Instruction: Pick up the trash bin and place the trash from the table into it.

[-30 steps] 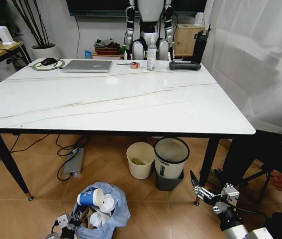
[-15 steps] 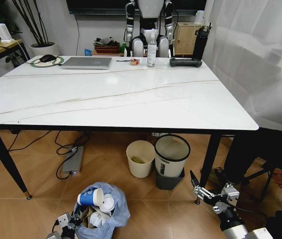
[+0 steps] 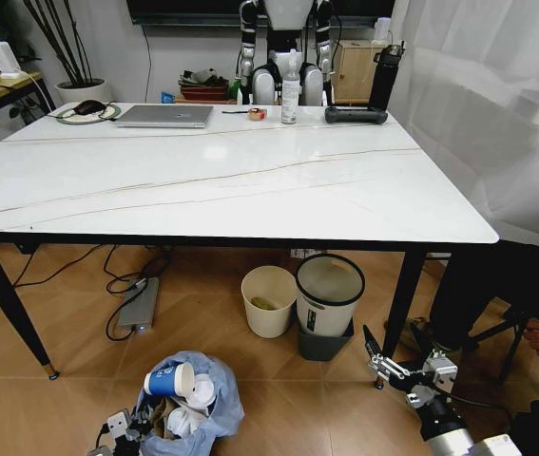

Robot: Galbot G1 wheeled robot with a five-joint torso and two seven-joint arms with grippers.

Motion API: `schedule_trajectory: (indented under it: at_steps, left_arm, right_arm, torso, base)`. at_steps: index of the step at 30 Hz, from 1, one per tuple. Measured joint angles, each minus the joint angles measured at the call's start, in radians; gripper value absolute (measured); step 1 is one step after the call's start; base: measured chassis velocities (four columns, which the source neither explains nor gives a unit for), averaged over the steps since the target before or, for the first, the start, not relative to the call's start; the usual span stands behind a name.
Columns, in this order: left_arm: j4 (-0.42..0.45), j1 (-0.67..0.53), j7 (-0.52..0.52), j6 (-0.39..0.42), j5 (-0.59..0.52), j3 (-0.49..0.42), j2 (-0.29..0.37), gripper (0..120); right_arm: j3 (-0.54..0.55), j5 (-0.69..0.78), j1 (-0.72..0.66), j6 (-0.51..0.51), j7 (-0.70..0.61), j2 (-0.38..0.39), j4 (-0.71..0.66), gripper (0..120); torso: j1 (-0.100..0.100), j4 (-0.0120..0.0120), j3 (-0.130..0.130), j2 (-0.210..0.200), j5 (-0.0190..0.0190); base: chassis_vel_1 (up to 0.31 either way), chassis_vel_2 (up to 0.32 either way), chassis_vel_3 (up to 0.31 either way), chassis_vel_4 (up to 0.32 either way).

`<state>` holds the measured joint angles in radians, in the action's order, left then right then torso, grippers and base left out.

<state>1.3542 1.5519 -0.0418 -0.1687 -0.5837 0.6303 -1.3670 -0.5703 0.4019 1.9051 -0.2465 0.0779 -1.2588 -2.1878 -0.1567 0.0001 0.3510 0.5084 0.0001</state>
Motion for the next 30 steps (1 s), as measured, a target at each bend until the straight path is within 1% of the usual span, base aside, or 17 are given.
schedule_trajectory:
  at_steps: [24,26,30]
  left_arm:
    - [-0.016,-0.007,-0.01,-0.009,-0.011,-0.005,0.004,0]
    - [-0.02,-0.007,-0.013,-0.011,-0.01,-0.003,0.004,4]
    - [-0.024,-0.005,-0.016,-0.014,-0.009,0.003,0.006,6]
  right_arm:
    - [0.0,0.0,0.0,0.0,0.0,0.0,0.0,100]
    - [0.0,0.0,0.0,0.0,0.0,0.0,0.0,100]
    - [0.0,0.0,0.0,0.0,0.0,0.0,0.0,100]
  torso:
    - [-0.003,-0.0001,0.005,0.008,-0.0001]
    - [-0.003,-0.0001,0.005,0.008,-0.0001]
    - [-0.003,0.0,0.005,0.009,0.0001]
  base:
    - [0.0,0.0,0.0,0.0]
    - [0.0,0.0,0.0,0.0]
    - [0.0,0.0,0.0,0.0]
